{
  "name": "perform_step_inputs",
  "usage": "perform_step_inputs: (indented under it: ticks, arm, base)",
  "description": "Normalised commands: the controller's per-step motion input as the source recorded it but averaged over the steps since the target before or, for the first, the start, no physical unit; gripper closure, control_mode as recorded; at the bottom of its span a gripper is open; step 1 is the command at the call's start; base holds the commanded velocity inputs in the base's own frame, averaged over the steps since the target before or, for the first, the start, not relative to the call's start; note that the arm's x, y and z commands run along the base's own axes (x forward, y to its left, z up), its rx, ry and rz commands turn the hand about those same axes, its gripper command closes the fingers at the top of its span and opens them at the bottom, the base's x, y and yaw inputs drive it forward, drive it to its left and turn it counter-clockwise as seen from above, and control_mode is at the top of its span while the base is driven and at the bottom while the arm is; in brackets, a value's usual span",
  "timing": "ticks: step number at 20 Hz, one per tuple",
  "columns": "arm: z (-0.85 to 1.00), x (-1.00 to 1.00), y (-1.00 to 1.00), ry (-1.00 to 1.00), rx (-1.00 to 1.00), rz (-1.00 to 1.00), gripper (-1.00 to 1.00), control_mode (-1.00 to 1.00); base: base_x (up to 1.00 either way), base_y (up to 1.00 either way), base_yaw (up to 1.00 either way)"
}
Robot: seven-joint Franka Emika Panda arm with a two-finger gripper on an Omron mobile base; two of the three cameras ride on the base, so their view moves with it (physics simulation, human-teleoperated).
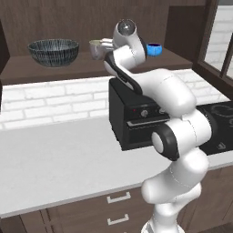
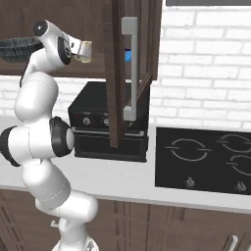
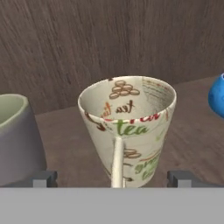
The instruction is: Gather all objects into one cabinet and sort the glasses and bowls to opposite sides.
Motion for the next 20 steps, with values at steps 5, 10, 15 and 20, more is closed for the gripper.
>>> perform_step_inputs:
  ticks: [5,10,15,20]
  arm:
    - [0.0,0.14,-0.01,0.0,0.0,0.0,-1.0,-1.0]
    - [-0.03,0.04,0.0,0.0,0.0,0.0,-1.0,-1.0]
    - [-0.23,0.04,0.0,0.0,0.0,0.0,1.0,-1.0]
    - [-0.12,0.05,-0.09,0.0,0.0,0.0,1.0,-1.0]
  base:
    - [0.0,0.0,0.0]
    - [0.0,0.0,0.0]
    - [0.0,0.0,0.0]
    - [0.0,0.0,0.0]
